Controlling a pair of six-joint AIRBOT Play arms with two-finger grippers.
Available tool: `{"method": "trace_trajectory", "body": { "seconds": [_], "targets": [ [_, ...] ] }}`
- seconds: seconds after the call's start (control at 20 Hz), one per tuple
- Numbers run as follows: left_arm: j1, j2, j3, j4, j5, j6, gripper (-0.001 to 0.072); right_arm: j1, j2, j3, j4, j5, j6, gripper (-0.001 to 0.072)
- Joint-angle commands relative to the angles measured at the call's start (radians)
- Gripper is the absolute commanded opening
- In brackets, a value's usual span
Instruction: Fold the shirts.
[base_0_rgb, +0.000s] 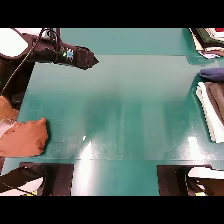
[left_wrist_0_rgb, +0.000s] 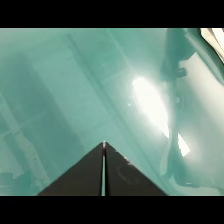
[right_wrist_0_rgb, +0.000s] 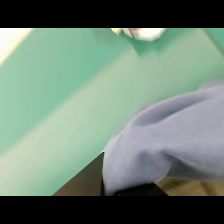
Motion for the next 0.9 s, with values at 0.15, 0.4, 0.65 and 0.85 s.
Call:
{"method": "trace_trajectory", "body": {
  "seconds": [0.15, 0.4, 0.65, 0.85],
  "targets": [
    [-0.002, 0.0, 0.0, 0.0, -0.005, 0.001, 0.0023, -0.018, 0.145, -0.001, -0.013, 0.023, -0.013, 0.0016],
    [-0.002, 0.0, 0.0, 0.001, -0.013, 0.002, 0.0023, -0.06, 0.227, -0.002, -0.227, 0.178, 0.016, 0.0016],
    [-0.002, 0.0, 0.0, 0.012, -0.026, 0.009, 0.0023, -0.172, 0.301, -0.129, -0.362, 0.325, 0.029, 0.0017],
    [-0.002, 0.0, 0.0, 0.018, -0.043, 0.01, 0.0023, -0.24, 0.399, -0.348, -0.501, 0.326, 0.029, 0.0017]
  ]
}}
